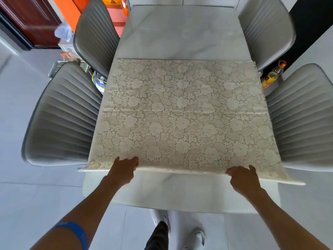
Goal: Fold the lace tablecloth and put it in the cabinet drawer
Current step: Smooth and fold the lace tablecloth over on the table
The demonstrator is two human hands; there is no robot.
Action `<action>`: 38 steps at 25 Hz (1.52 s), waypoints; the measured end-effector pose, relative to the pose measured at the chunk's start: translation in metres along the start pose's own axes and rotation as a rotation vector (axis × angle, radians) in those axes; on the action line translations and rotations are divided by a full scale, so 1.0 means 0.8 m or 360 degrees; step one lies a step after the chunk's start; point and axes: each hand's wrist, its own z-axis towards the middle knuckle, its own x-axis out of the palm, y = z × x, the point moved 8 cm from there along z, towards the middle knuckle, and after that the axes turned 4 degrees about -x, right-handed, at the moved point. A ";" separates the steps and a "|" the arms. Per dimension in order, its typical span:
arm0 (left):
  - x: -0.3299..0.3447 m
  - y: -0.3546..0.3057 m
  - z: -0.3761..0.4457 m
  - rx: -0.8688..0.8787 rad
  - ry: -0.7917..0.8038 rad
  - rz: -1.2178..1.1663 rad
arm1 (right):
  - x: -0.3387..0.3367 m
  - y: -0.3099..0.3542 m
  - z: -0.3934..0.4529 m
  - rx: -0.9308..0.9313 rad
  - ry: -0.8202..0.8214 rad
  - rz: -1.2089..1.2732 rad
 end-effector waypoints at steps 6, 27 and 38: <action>-0.053 -0.006 -0.080 -0.0117 -0.0488 0.0225 | -0.055 -0.016 -0.057 -0.0079 -0.0128 -0.0049; -0.278 -0.020 0.278 -0.0267 -0.0685 0.0374 | -0.238 -0.075 0.232 0.0417 -0.0798 -0.0187; -0.309 0.005 0.393 0.0072 -0.0524 -0.0196 | -0.258 -0.100 0.382 0.0123 -0.0640 -0.0053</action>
